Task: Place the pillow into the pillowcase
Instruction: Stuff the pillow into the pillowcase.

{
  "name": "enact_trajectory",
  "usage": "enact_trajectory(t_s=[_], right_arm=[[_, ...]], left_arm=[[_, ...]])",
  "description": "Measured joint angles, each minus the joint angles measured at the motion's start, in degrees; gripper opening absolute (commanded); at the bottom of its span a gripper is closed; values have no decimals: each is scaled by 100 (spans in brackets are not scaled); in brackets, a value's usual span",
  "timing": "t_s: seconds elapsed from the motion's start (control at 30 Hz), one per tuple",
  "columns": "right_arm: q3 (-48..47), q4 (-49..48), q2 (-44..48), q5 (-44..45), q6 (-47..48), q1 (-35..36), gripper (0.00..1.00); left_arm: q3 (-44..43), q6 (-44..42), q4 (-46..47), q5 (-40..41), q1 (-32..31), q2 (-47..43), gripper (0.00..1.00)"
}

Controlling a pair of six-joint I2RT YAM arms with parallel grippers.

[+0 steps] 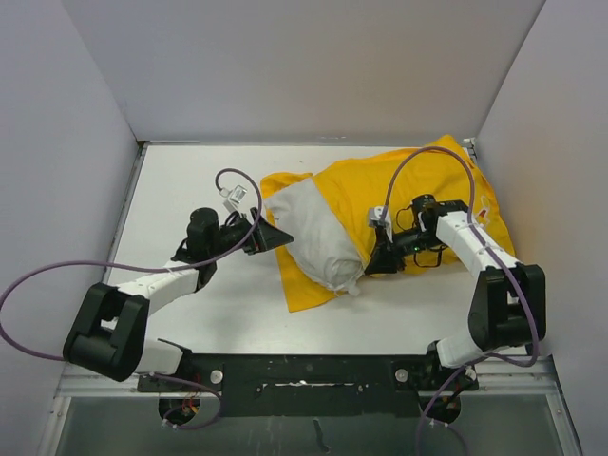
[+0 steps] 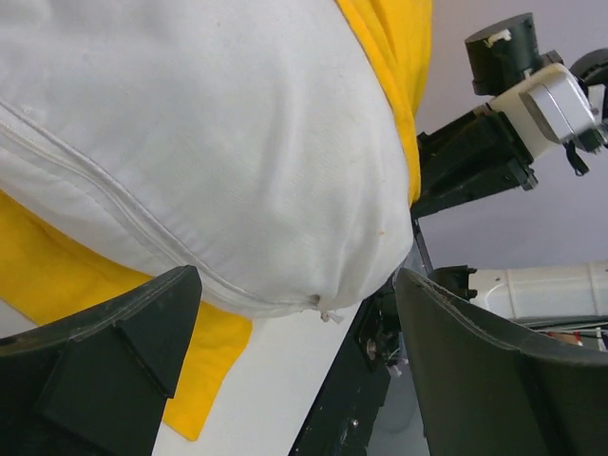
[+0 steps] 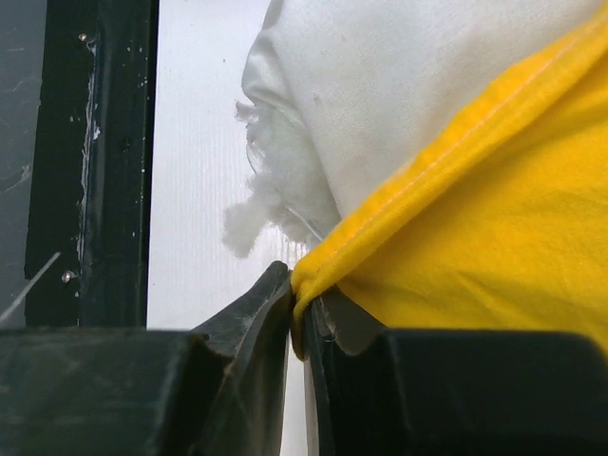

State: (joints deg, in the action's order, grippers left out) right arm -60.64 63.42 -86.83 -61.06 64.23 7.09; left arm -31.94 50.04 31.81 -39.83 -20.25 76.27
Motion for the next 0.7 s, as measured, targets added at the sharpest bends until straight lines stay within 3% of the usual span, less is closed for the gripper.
enact_trajectory(t_s=[0.13, 0.17, 0.3, 0.4, 0.47, 0.57, 0.7], right_arm=[[37, 4, 326, 216, -24, 0, 48], [37, 15, 457, 295, -7, -2, 60], [-192, 345, 1071, 599, 151, -144, 69], [-693, 658, 1290, 798, 297, -435, 66], [-1029, 647, 1373, 1054, 251, -710, 52], [-1054, 81, 1388, 1744, -197, -905, 32], [-857, -986, 831, 3003, -960, -815, 23]], left_arm=[[-210, 271, 323, -96, -2, 623, 81], [-234, 310, 369, -94, -11, 697, 81], [-433, 278, 345, 9, -166, 901, 81], [-741, 17, 83, 223, -420, 1008, 80], [-876, -162, -72, 411, -584, 1069, 75], [-968, -400, -282, 697, -817, 1209, 60], [-1215, -525, -299, 826, -1080, 1781, 36]])
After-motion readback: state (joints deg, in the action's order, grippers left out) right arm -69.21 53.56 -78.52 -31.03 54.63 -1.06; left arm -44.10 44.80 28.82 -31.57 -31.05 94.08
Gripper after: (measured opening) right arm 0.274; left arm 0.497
